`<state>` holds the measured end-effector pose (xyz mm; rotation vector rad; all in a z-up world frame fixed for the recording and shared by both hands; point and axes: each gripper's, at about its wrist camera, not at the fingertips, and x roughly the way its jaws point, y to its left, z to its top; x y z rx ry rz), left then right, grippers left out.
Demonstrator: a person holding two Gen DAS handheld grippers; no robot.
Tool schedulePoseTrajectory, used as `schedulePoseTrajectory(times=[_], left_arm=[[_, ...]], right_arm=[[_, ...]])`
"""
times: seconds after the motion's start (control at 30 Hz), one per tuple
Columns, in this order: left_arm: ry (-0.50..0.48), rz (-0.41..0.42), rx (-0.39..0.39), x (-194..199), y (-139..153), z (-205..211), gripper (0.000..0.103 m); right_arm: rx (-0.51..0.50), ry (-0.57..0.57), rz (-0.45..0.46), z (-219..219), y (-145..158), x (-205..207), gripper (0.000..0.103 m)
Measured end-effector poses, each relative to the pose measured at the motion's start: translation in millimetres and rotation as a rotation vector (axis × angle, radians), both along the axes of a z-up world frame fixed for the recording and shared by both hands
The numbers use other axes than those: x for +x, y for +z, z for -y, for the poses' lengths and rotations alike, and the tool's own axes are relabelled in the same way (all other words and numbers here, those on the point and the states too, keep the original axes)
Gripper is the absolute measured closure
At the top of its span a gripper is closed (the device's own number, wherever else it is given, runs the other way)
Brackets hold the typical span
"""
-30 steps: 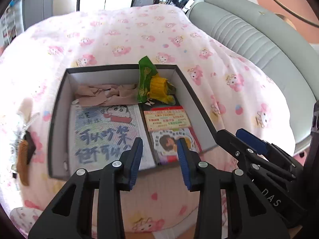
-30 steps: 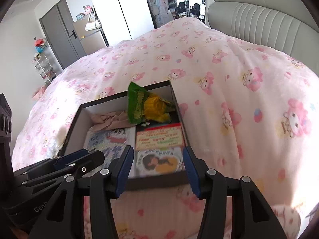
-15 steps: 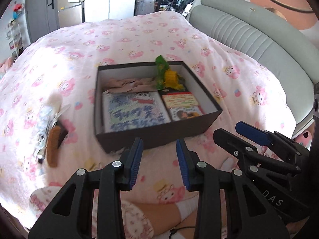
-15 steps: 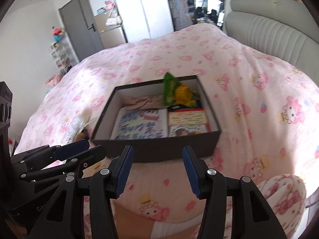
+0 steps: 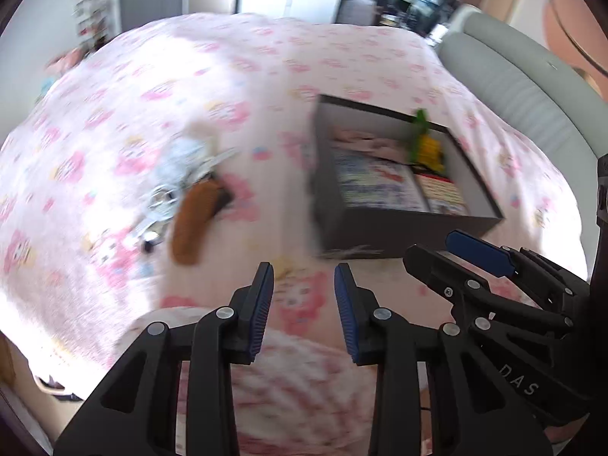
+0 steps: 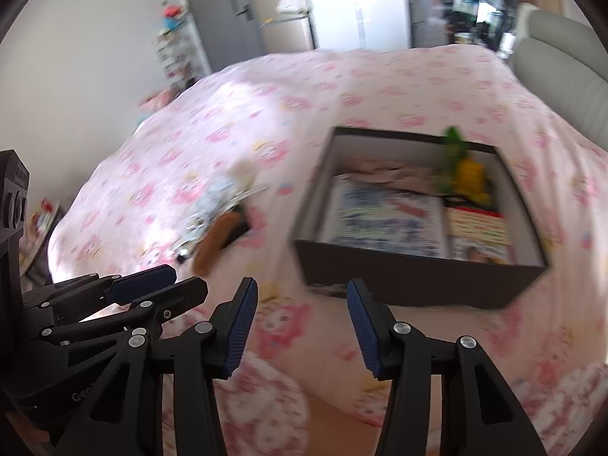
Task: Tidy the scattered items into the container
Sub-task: 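Withdraw the right tool from the box and move back to the items, then grasp the wooden comb with the right tool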
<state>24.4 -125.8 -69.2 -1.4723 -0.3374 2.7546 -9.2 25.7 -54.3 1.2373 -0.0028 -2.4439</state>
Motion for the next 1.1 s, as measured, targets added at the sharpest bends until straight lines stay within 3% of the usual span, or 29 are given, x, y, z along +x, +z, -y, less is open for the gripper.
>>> schedulePoseTrajectory(times=[0.17, 0.33, 0.47, 0.67, 0.77, 0.93, 1.1], left_arm=[[0.117, 0.037, -0.007, 5.6, -24.5, 51.7, 0.077], [0.181, 0.067, 0.121, 1.7, -51.1, 103.5, 0.071], [0.242, 0.129, 0.162, -10.9, -76.7, 134.1, 0.071], [0.187, 0.226, 0.250, -45.8, -110.9, 163.5, 0.070], [0.127, 0.275, 0.321, -63.2, -127.3, 171.7, 0.060], [0.071, 0.323, 0.301, -85.3, -142.2, 167.0, 0.056], [0.032, 0.381, 0.304, -97.7, -165.0, 158.4, 0.058]], right_arm=[[-0.011, 0.121, 0.082, 58.2, -26.4, -17.1, 0.058], [-0.050, 0.196, 0.172, 100.0, -48.6, -37.2, 0.058], [-0.017, 0.198, 0.248, 119.4, -77.2, -58.0, 0.058], [0.037, 0.190, 0.259, 136.1, -98.3, -90.5, 0.059], [0.048, 0.188, 0.253, 149.3, -106.2, -110.9, 0.059], [0.053, 0.140, 0.199, 161.4, -109.3, -151.0, 0.059], [0.055, 0.148, 0.240, 176.2, -130.4, -180.8, 0.059]])
